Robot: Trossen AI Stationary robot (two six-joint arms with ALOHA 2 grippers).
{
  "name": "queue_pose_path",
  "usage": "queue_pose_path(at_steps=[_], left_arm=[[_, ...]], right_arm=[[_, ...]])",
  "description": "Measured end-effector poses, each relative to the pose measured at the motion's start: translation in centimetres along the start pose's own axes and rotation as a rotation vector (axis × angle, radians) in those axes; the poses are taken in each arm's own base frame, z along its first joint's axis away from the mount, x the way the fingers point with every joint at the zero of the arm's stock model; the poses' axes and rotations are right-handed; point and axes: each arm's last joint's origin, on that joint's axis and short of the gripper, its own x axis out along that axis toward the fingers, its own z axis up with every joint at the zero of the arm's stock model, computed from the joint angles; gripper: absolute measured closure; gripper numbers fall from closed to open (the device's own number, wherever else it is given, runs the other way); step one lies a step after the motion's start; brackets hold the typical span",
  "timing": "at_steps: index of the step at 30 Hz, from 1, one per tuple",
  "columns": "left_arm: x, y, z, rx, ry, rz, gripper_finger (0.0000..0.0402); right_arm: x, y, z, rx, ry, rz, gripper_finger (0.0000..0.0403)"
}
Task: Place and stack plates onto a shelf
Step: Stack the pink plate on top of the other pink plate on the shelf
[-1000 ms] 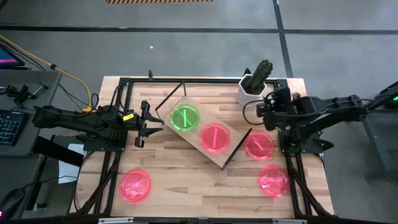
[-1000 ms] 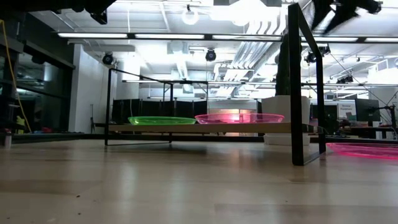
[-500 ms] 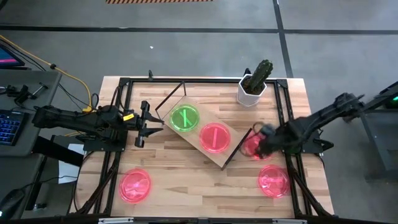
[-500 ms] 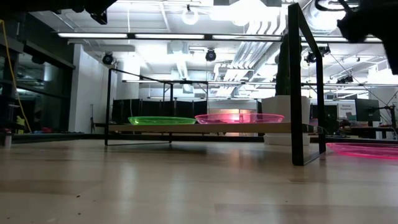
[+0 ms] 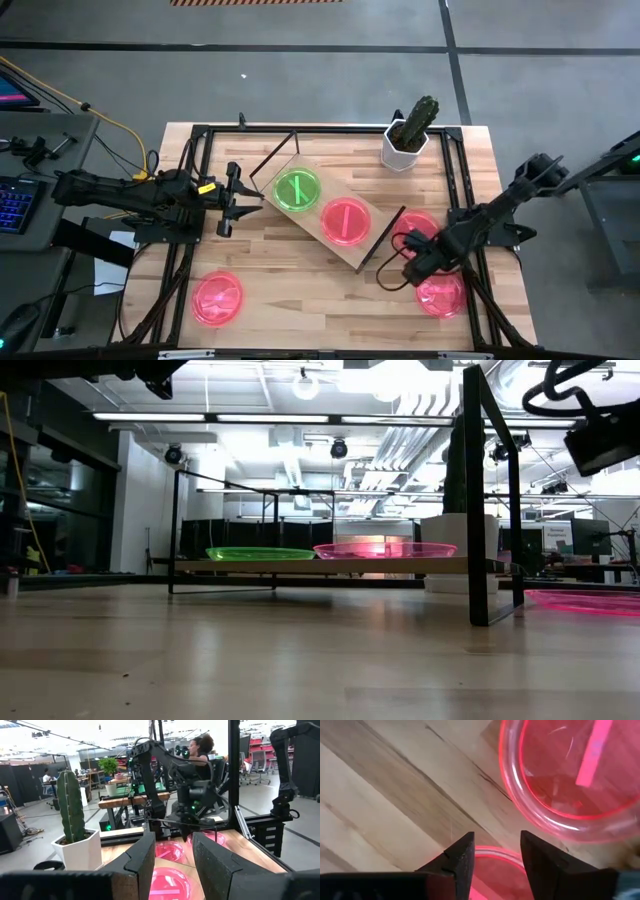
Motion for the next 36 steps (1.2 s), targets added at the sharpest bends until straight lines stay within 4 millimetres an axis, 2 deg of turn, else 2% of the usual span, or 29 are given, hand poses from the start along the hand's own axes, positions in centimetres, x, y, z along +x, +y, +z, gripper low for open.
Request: queue_pose_path(at_steps=[7, 20, 36], left_arm=[[0.0, 0.0, 0.0, 0.000, 0.003, 0.000, 0.0280], [0.0, 0.0, -0.2, 0.000, 0.022, -0.003, 0.0280], [0.0, 0.0, -0.2, -0.002, 0.024, -0.003, 0.0280]], right_arm=[[0.5, 1.6, 0.7, -0.112, -0.043, -0.040, 0.0265], [1.7, 1.5, 0.9, -0.122, -0.106, -0.126, 0.0265], [4.7, 1.8, 0.9, -0.174, -0.057, -0.274, 0.0265]])
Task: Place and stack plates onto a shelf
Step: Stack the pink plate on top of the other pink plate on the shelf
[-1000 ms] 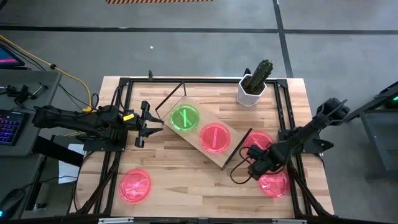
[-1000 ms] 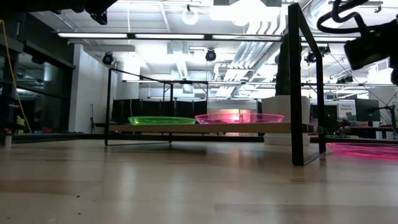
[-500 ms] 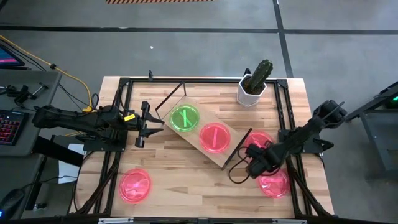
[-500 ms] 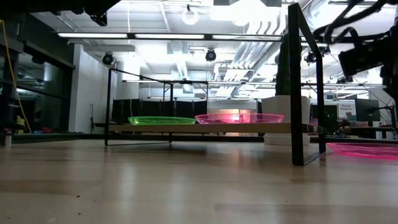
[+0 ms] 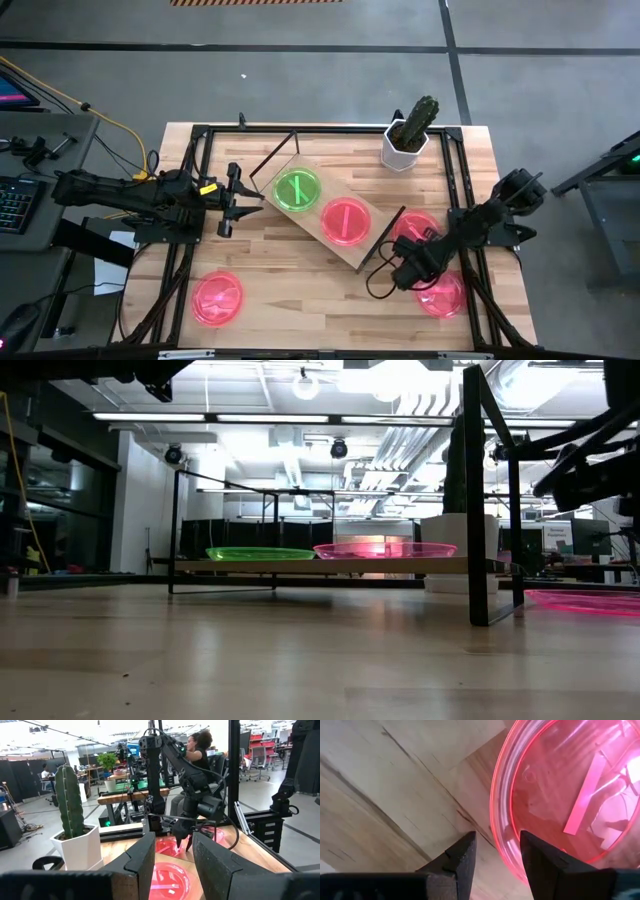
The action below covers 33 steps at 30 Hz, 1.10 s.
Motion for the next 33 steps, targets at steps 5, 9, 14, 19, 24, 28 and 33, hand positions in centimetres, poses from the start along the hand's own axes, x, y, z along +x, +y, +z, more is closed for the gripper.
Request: queue_pose_path(at_steps=[5, 9, 14, 19, 24, 28, 33], left_arm=[[0.0, 0.0, 0.0, 0.000, 0.000, 0.000, 0.0280], [0.0, 0.0, 0.0, 0.000, -0.001, 0.000, 0.0280], [0.0, 0.0, 0.0, 0.000, -0.001, 0.000, 0.0280], [0.0, 0.0, 0.0, 0.000, -0.001, 0.000, 0.0280], [0.0, 0.0, 0.0, 0.000, -0.002, 0.000, 0.0280], [0.0, 0.0, 0.0, 0.000, -0.002, 0.000, 0.0280], [0.0, 0.0, 0.0, 0.000, -0.002, 0.000, 0.0280]], right_arm=[[0.2, 0.0, 0.2, 0.005, 0.005, -0.017, 0.0265], [0.3, -0.1, 0.4, 0.015, 0.013, -0.018, 0.0272], [0.4, -0.2, 0.6, 0.021, 0.019, -0.017, 0.0338], [0.5, -0.4, 0.6, 0.020, 0.007, -0.043, 0.0392], [0.4, -0.4, 0.5, 0.021, 0.021, -0.033, 0.0398], [-0.5, -0.7, 0.5, 0.021, 0.037, -0.046, 0.0401], [-3.0, -1.0, 0.9, 0.016, 0.029, -0.057, 0.0403]])
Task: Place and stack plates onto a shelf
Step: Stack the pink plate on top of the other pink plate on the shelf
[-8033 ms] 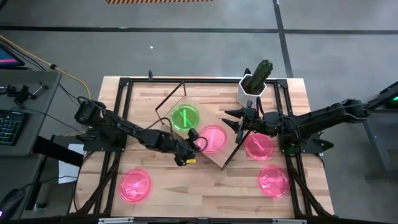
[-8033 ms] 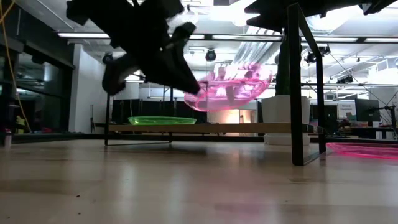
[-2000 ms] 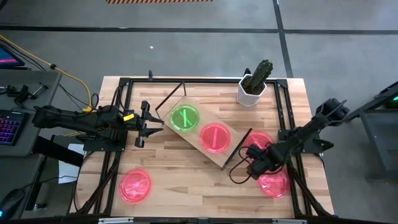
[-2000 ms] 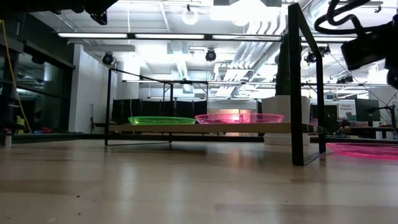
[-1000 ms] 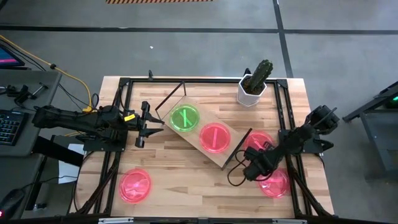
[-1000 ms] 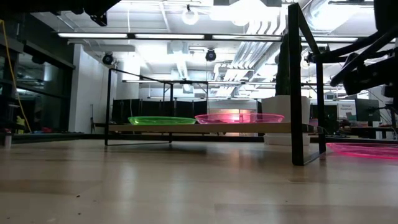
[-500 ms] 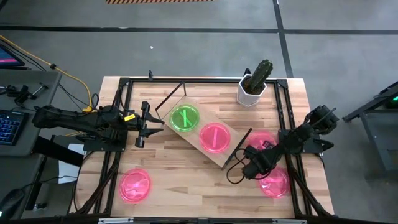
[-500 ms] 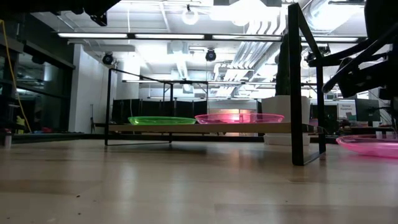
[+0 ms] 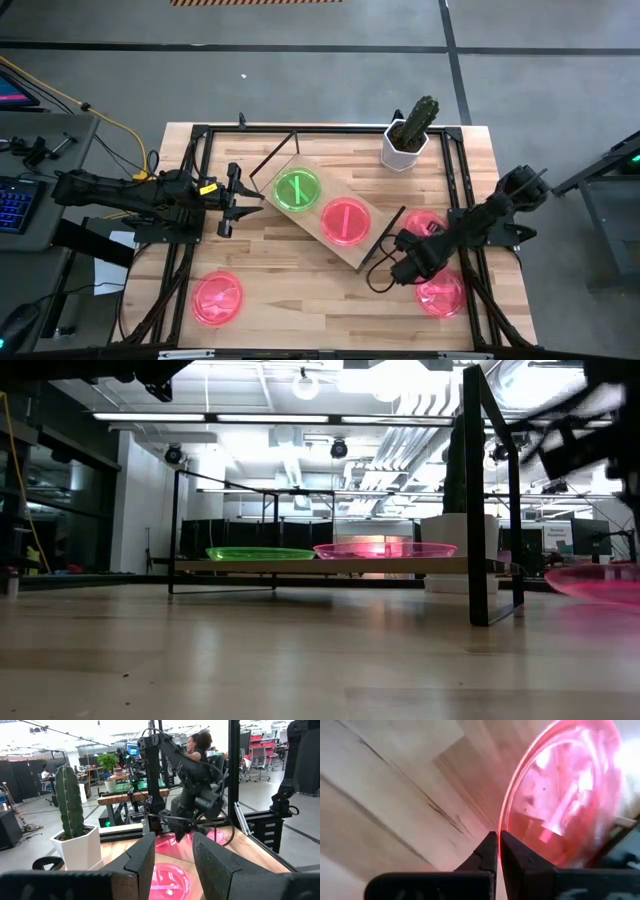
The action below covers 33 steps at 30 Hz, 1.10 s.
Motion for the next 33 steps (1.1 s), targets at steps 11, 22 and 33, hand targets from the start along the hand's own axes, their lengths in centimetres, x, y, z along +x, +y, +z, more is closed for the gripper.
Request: queue_pose_path(at_steps=[11, 22, 33], left_arm=[[0.0, 0.0, 0.0, -0.008, 0.000, 0.000, 0.0280], [0.0, 0.0, 0.0, -0.023, 0.002, 0.000, 0.0280], [0.0, 0.0, 0.1, -0.023, -0.006, 0.000, 0.0280]], right_arm=[[-5.3, -0.9, 0.8, 0.032, -0.089, 0.039, 0.0403], [-0.1, -0.4, -0.7, 0.127, -0.056, 0.106, 0.0388], [1.9, -0.4, -1.2, 0.166, -0.079, 0.142, 0.0254]])
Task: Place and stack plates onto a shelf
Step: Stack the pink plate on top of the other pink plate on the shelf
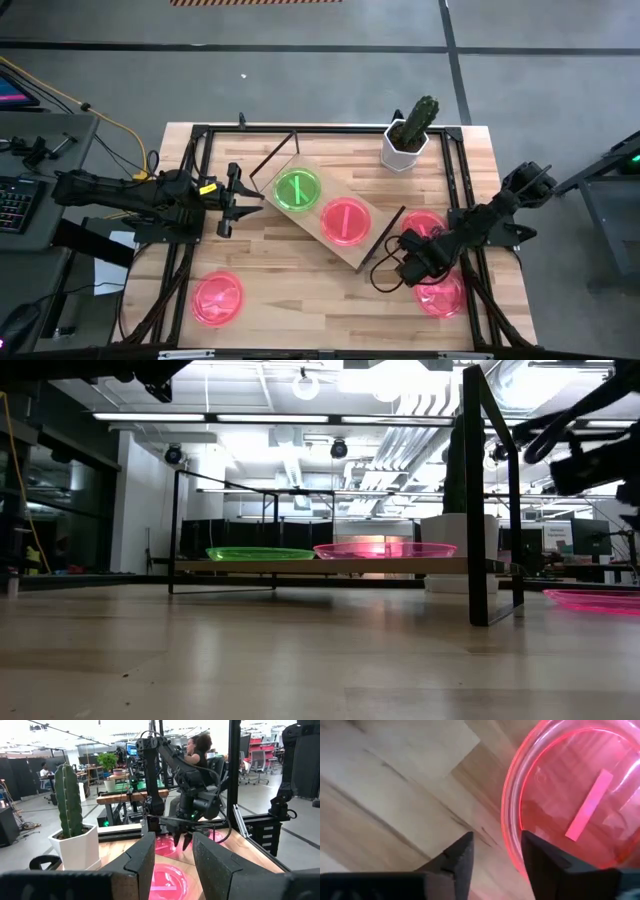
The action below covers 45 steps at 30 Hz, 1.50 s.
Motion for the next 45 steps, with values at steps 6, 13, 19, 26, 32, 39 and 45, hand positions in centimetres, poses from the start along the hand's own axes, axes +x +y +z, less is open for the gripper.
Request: queue_pose_path(at_steps=[6, 13, 19, 26, 32, 39, 45], left_arm=[[0.0, 0.0, 0.0, 0.000, -0.001, 0.000, 0.0280], [0.0, 0.0, 0.0, 0.000, -0.001, 0.000, 0.0280], [0.0, 0.0, 0.0, 0.000, -0.001, 0.000, 0.0280], [0.0, 0.0, 0.0, 0.000, -0.001, 0.000, 0.0280], [0.0, 0.0, 0.0, 0.000, -0.001, 0.000, 0.0280], [0.0, 0.0, 0.0, 0.000, -0.001, 0.000, 0.0280], [0.0, 0.0, 0.0, 0.000, -0.001, 0.000, 0.0280]], right_arm=[[1.3, -1.1, 0.4, 0.037, 0.012, -0.051, 0.0234], [1.7, -1.5, 0.8, 0.060, 0.017, -0.065, 0.0234], [1.7, -1.4, 0.8, 0.074, 0.028, -0.055, 0.0280], [1.8, -1.7, 0.7, 0.093, 0.037, -0.080, 0.0394], [0.7, -1.1, 1.0, 0.099, 0.018, -0.077, 0.0400], [-2.9, 1.1, 1.8, -0.030, -0.003, 0.008, 0.0403], [-6.2, 2.7, 2.4, -0.129, 0.062, 0.117, 0.0403]])
